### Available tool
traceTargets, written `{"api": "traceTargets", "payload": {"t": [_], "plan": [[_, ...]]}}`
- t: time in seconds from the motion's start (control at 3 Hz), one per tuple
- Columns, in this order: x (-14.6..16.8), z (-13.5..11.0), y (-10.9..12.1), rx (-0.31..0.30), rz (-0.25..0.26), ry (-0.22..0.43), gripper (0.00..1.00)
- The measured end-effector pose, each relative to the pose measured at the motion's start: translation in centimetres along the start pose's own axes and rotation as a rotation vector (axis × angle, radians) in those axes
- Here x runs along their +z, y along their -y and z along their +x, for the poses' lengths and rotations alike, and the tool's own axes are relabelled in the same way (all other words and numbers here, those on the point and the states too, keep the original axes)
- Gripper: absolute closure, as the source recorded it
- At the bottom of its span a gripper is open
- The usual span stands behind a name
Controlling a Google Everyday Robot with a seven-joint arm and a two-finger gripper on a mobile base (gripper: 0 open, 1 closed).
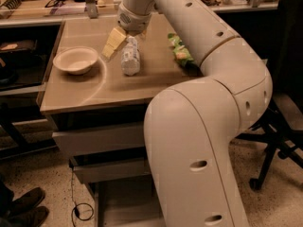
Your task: Place blue plastic bottle into bottom drawer
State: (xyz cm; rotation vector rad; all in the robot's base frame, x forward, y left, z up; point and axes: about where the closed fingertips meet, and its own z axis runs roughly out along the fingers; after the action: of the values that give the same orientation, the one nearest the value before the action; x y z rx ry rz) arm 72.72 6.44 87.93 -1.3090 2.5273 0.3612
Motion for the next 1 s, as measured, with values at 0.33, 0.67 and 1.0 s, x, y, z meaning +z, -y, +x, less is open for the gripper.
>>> {"api": "traceTargets", "payload": {"t": [0.33, 0.67, 1.0], "plan": [[0.9, -0.7, 0.1, 0.012, 0.000, -0.015, 0.00], [2.3, -0.9, 0.8, 0.032, 0.000, -0.031, 0.00], [3.8, -1.0, 1.6, 0.038, 0.004, -0.046, 0.00]]}}
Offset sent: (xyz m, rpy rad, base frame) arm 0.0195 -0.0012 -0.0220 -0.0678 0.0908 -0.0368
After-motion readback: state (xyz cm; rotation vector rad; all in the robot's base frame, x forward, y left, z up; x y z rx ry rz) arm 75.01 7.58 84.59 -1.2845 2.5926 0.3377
